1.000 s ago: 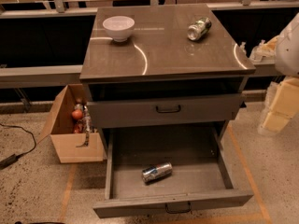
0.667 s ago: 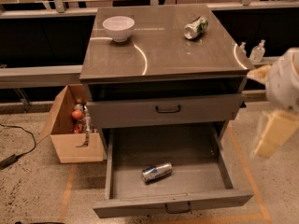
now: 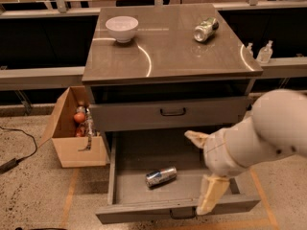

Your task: Pick redbull can from middle drawer and place on counter

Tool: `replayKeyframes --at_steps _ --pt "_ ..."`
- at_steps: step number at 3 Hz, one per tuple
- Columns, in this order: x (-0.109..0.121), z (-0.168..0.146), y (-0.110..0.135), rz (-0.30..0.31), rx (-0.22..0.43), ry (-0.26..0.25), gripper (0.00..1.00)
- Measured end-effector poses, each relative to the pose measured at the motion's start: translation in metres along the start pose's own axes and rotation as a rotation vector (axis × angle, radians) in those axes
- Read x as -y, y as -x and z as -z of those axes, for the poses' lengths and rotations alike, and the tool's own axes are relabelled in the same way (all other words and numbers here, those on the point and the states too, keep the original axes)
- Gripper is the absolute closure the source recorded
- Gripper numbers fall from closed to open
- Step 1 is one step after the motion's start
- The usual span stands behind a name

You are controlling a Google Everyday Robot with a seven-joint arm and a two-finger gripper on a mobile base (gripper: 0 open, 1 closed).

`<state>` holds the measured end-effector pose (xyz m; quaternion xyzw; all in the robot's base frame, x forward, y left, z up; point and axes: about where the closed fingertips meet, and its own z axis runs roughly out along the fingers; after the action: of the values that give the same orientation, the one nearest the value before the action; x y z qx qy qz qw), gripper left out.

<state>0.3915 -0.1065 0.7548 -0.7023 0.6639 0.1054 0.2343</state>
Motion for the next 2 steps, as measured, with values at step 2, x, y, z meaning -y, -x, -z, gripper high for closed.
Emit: replayKeyframes --at_steps 2 --pt "0.000 -0.136 0.021 0.376 -0.012 0.010 0.00"
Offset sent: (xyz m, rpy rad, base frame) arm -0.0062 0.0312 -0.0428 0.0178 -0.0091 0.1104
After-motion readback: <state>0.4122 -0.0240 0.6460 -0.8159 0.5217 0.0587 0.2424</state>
